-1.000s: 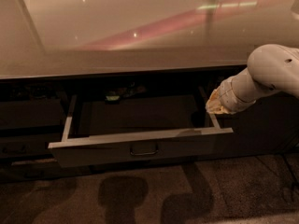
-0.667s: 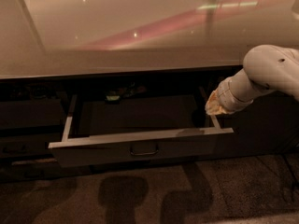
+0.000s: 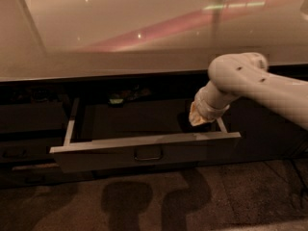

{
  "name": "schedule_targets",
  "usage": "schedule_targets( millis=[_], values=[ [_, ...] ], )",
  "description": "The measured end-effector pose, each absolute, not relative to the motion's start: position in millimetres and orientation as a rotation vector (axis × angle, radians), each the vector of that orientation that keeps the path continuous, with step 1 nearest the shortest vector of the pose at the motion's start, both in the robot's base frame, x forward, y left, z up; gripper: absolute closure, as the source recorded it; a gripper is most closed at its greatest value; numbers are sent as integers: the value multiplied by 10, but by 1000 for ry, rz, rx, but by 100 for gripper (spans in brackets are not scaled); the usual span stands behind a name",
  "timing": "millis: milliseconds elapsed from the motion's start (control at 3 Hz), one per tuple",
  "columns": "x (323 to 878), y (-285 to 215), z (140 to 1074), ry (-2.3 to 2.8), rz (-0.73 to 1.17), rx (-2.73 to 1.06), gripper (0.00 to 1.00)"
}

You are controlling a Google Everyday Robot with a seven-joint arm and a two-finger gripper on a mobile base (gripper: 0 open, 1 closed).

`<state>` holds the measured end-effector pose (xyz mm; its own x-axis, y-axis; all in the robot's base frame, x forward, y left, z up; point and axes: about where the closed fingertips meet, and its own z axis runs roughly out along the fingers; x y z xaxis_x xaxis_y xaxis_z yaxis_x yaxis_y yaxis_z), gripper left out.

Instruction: Open top drawer

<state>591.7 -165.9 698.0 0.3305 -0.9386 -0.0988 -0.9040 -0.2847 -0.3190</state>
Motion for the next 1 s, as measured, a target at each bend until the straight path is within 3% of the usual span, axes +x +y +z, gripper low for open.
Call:
schedule_targets(
  millis=[333, 1000],
  values=[
    [5812, -1281, 6646, 1568, -137, -2447, 100],
    [5800, -1309, 6628, 1510, -64, -2417, 100]
  ],
)
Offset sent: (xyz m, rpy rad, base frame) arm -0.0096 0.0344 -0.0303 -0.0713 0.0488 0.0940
